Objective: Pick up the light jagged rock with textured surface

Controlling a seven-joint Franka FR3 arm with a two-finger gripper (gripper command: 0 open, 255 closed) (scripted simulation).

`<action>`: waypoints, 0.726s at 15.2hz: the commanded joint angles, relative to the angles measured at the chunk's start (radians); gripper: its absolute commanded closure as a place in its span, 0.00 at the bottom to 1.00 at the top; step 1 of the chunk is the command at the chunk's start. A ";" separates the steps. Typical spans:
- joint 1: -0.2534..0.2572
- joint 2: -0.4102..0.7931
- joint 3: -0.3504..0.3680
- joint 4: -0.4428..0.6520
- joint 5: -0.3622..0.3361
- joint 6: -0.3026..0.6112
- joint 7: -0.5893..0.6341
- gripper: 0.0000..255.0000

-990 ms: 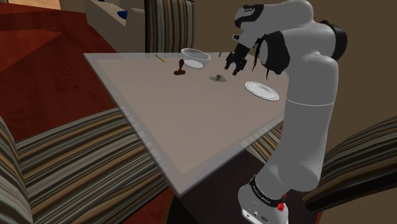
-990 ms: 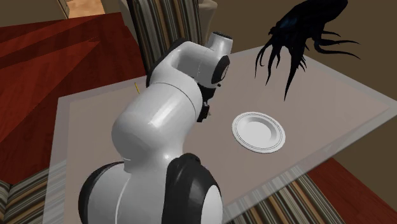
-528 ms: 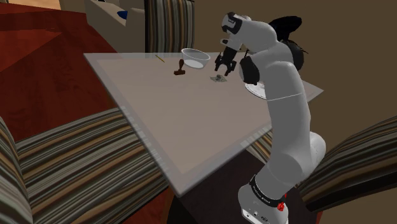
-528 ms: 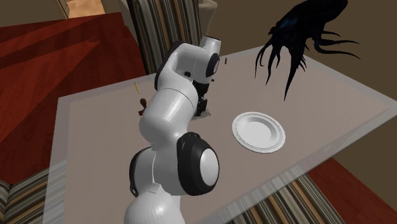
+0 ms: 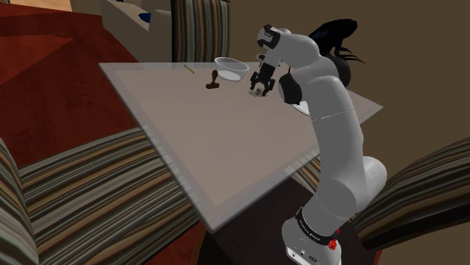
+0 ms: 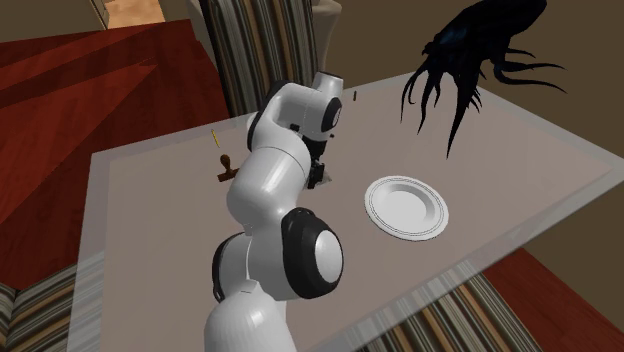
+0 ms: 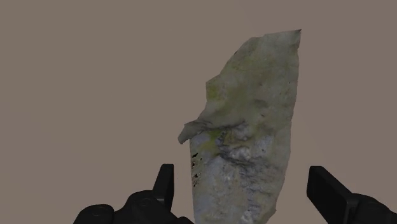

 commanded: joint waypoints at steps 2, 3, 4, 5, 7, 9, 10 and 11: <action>0.013 -0.005 -0.003 -0.029 -0.002 0.019 -0.008 0.00; 0.012 -0.004 -0.002 -0.027 -0.001 0.018 -0.008 1.00; 0.011 -0.003 -0.002 -0.026 -0.001 0.018 -0.008 1.00; 0.011 -0.004 -0.002 -0.027 -0.001 0.018 -0.008 1.00; 0.011 -0.004 -0.003 -0.028 -0.001 0.018 -0.009 1.00; 0.010 -0.003 -0.002 -0.026 -0.001 0.017 -0.009 1.00; 0.010 -0.003 -0.002 -0.025 -0.001 0.017 -0.009 1.00; 0.011 -0.004 -0.003 -0.027 -0.001 0.017 -0.009 1.00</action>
